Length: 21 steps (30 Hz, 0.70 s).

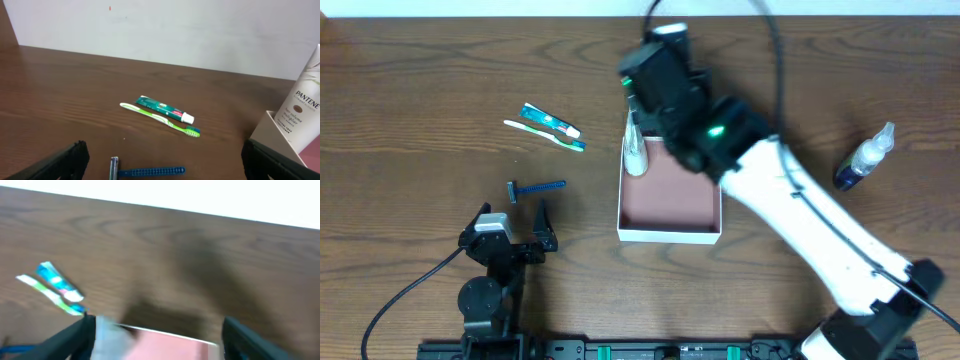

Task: Pack container
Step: 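Release the tube, move the right gripper to the soap bottle, grasp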

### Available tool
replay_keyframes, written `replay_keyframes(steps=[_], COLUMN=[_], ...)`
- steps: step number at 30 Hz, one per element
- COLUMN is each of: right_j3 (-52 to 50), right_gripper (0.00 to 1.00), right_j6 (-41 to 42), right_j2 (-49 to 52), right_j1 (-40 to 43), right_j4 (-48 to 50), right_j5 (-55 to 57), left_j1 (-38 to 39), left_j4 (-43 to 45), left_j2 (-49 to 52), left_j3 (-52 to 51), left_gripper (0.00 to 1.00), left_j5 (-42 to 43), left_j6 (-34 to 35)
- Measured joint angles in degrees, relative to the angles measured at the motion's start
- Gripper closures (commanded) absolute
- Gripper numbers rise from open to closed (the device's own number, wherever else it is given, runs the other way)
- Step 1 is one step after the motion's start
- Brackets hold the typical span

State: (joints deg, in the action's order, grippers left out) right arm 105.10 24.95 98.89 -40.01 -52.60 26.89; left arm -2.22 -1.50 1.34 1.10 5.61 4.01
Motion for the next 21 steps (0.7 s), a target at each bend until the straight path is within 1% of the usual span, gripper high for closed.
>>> replay_keyframes(steps=[1, 4, 8, 11, 12, 15, 18, 21], right_j3=[0.2, 0.6, 1.0, 0.8, 0.2, -3.5, -9.6, -15.1], right_gripper=[0.13, 0.09, 0.06, 0.05, 0.05, 0.01, 0.01, 0.01], right_j6=[-0.1, 0.4, 1.9, 2.3, 2.4, 2.8, 2.2, 1.1], right_j2=[-1.2, -4.6, -7.7, -8.0, -8.0, -8.0, -8.0, -7.9], right_j1=[2.1, 8.5, 18.8, 25.2, 27.6, 34.4, 40.3, 44.2], right_j4=[-1.7, -7.7, -15.6, -18.6, -18.5, -17.4, -12.5, -7.0], right_j5=[0.1, -0.2, -0.8, -1.9, -2.5, -4.2, -6.2, -8.0], left_j1=[0.0, 0.0, 0.0, 0.0, 0.0, 0.0, 0.0, 0.0], left_j4=[0.0, 0.0, 0.0, 0.0, 0.0, 0.0, 0.0, 0.0], left_j2=[0.0, 0.0, 0.0, 0.0, 0.0, 0.0, 0.0, 0.0], left_j3=[0.0, 0.0, 0.0, 0.0, 0.0, 0.0, 0.0, 0.0], left_gripper=[0.02, 0.02, 0.02, 0.02, 0.02, 0.02, 0.02, 0.02], left_j5=[0.0, 0.0, 0.0, 0.0, 0.0, 0.0, 0.0, 0.0], left_j6=[0.0, 0.0, 0.0, 0.0, 0.0, 0.0, 0.0, 0.0])
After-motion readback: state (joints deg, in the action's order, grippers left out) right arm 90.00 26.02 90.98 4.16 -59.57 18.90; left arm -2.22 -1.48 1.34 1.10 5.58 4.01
